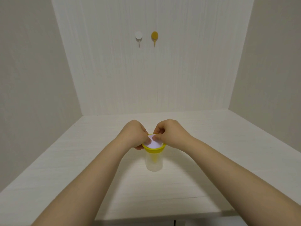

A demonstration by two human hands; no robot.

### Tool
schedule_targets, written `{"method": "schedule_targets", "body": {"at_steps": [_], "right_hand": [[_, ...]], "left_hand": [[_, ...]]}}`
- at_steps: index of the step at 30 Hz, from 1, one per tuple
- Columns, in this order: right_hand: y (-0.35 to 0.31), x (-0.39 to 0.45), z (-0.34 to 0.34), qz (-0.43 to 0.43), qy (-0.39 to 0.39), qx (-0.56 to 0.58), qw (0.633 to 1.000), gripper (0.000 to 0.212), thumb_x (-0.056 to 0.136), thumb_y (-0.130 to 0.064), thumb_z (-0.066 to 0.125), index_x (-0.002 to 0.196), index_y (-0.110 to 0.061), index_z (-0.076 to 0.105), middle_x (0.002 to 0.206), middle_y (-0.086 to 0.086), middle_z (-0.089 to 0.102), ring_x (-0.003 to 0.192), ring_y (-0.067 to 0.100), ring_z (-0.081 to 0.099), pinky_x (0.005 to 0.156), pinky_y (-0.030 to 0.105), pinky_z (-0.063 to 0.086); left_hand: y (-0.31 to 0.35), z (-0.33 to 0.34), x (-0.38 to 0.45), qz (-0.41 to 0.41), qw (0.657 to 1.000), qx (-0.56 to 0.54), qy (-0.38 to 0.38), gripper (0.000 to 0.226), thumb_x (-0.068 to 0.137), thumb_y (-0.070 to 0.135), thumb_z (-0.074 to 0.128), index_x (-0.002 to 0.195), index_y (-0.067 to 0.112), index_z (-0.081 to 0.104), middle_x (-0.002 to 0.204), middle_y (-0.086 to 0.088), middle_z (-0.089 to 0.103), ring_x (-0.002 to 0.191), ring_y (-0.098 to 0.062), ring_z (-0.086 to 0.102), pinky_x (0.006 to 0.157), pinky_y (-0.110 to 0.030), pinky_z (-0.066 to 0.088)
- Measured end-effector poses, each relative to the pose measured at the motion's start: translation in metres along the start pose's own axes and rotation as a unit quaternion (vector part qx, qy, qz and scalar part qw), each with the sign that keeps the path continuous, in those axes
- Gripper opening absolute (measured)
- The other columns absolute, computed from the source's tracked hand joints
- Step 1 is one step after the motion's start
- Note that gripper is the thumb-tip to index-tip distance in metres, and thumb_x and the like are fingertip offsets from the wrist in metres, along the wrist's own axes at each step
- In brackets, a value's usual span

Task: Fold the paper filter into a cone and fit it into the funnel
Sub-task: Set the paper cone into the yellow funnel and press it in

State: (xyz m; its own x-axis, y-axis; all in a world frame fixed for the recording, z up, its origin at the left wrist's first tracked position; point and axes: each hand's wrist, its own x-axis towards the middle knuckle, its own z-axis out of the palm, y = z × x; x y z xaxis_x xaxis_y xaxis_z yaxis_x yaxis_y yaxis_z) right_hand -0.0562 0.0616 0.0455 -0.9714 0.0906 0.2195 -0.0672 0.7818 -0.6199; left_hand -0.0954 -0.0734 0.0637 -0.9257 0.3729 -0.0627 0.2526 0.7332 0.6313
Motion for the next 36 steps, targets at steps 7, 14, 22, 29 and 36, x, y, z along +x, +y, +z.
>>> {"method": "schedule_targets", "body": {"at_steps": [7,14,22,29,36], "right_hand": [[-0.001,0.0,0.002,-0.012,0.007,-0.001,1.0,0.006,0.075,-0.014,0.066,0.069,-0.015,0.064,0.06,-0.009,0.052,0.064,0.013,0.051,0.051,0.021,0.037],[0.001,-0.001,0.0,0.005,0.002,0.009,1.0,0.006,0.073,-0.017,0.07,0.074,-0.012,0.067,0.064,-0.005,0.057,0.062,0.011,0.054,0.052,0.021,0.04],[-0.002,0.0,-0.002,0.058,-0.02,0.011,0.998,0.016,0.07,-0.013,0.072,0.062,-0.013,0.059,0.057,0.002,0.056,0.05,0.013,0.053,0.054,0.024,0.043],[-0.002,-0.002,-0.002,0.063,-0.019,0.018,0.998,0.009,0.072,-0.012,0.067,0.078,-0.005,0.068,0.057,-0.001,0.056,0.045,0.008,0.052,0.038,0.012,0.039],[-0.003,-0.003,-0.002,0.06,-0.025,0.012,0.998,0.01,0.074,-0.006,0.061,0.08,-0.006,0.069,0.06,0.002,0.058,0.041,0.006,0.05,0.03,0.008,0.032]], "left_hand": [[0.002,-0.002,-0.005,0.024,1.0,-0.017,-0.01,0.016,0.08,0.018,0.065,0.088,0.006,0.07,0.067,-0.006,0.061,0.046,-0.008,0.054,0.042,-0.015,0.045],[0.001,-0.001,-0.008,0.05,0.998,-0.015,0.023,0.015,0.08,0.015,0.061,0.084,0.008,0.073,0.072,-0.009,0.065,0.046,-0.012,0.054,0.047,-0.018,0.041],[0.0,0.004,-0.009,0.063,0.996,0.014,0.061,0.012,0.075,0.013,0.064,0.079,0.008,0.074,0.056,-0.002,0.058,0.049,-0.015,0.054,0.06,-0.025,0.047],[-0.002,0.007,-0.012,0.078,0.992,0.034,0.093,0.014,0.078,0.012,0.061,0.082,0.008,0.074,0.069,-0.008,0.062,0.062,-0.021,0.056,0.063,-0.028,0.048],[-0.008,0.0,-0.011,0.043,0.999,0.0,0.032,0.008,0.076,0.015,0.064,0.08,0.01,0.069,0.067,-0.008,0.067,0.049,-0.015,0.059,0.055,-0.024,0.051]]}}
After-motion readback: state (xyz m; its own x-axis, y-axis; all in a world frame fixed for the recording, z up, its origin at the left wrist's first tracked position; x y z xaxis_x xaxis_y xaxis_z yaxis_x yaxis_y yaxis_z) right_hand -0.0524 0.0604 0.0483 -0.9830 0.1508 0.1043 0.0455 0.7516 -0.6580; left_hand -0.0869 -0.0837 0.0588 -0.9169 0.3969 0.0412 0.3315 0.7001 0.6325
